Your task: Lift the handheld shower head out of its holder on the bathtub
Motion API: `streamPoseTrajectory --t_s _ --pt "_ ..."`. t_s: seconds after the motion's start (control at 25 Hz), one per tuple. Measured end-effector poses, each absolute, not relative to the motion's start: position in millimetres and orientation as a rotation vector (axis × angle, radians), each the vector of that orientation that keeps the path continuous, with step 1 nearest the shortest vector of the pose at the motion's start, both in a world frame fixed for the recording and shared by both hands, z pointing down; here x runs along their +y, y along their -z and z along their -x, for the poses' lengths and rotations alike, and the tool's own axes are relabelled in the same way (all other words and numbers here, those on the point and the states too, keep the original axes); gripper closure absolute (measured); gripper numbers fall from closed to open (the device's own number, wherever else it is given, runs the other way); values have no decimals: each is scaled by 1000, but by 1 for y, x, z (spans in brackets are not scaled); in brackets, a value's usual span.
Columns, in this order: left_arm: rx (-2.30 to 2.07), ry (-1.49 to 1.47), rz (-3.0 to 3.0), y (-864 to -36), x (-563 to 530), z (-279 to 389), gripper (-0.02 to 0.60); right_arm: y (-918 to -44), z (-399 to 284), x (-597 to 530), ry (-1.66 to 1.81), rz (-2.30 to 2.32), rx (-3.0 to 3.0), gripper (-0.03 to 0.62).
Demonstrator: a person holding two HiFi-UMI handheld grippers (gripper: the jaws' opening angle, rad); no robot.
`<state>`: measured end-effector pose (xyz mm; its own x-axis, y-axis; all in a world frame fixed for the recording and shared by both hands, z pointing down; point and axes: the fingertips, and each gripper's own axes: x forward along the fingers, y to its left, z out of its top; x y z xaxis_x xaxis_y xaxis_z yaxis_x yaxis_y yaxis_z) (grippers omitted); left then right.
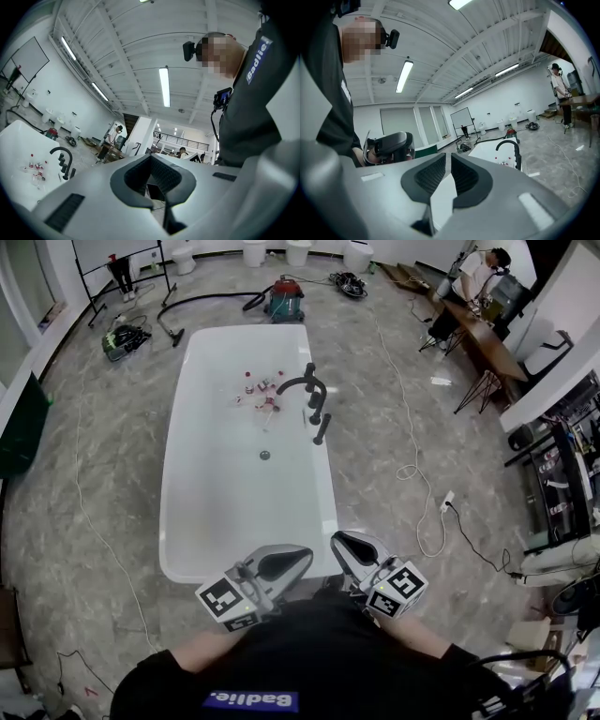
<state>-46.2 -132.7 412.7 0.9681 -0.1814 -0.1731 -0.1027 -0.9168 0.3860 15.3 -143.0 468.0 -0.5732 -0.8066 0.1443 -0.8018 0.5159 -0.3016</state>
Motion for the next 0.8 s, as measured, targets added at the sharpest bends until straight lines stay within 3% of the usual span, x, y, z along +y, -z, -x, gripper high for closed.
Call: streamPoseTrajectory --t_s 0.8 --pt "-575 287 -2706 -410 -190 11 588 -515 -111 -251 601 1394 2858 434"
